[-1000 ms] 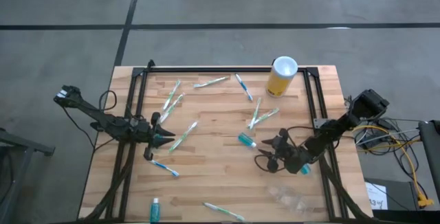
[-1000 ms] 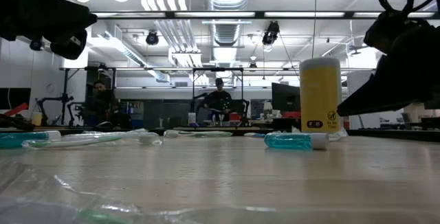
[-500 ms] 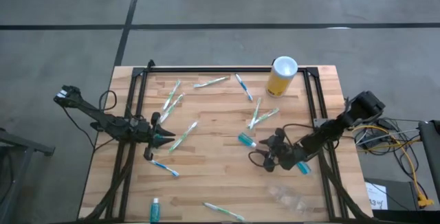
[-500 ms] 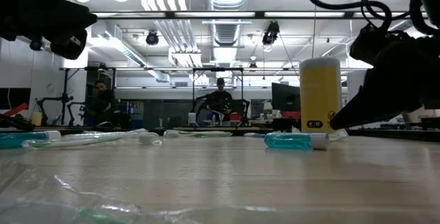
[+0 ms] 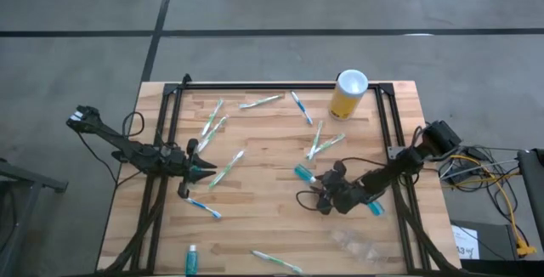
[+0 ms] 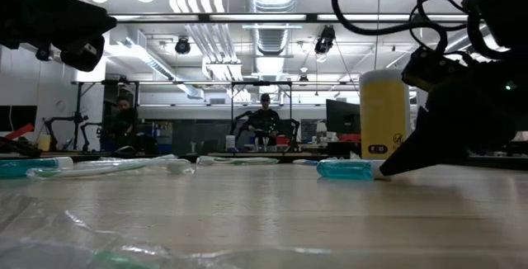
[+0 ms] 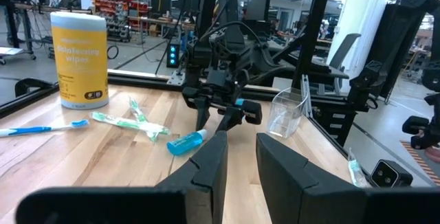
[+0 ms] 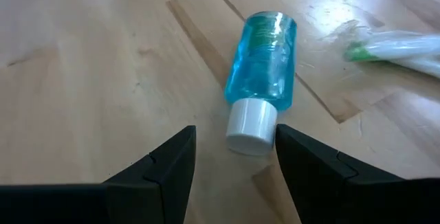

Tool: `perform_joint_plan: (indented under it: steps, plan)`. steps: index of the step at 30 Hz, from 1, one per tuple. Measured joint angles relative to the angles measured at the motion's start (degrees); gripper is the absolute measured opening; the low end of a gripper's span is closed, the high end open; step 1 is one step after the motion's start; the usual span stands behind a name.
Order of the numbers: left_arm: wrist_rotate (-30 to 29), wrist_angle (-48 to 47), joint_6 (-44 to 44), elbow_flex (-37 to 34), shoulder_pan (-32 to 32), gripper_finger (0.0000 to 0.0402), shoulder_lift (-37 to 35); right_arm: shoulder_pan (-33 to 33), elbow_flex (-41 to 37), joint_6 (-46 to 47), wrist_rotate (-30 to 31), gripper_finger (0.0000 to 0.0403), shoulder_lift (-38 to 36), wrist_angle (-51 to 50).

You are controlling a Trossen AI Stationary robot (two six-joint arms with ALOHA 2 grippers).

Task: Pick & Place toothbrushing station
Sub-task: Put the blue mouthwash into the transparent organizer

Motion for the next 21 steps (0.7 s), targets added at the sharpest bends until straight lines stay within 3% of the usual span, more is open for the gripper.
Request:
perform_joint_plan:
  steps: [21]
  plan:
    - [0.0,0.0,0.0,0.0,0.0,0.0083,0.0,-3.1,0.2,1.9,-2.8,0.0190,0.4,-0.4]
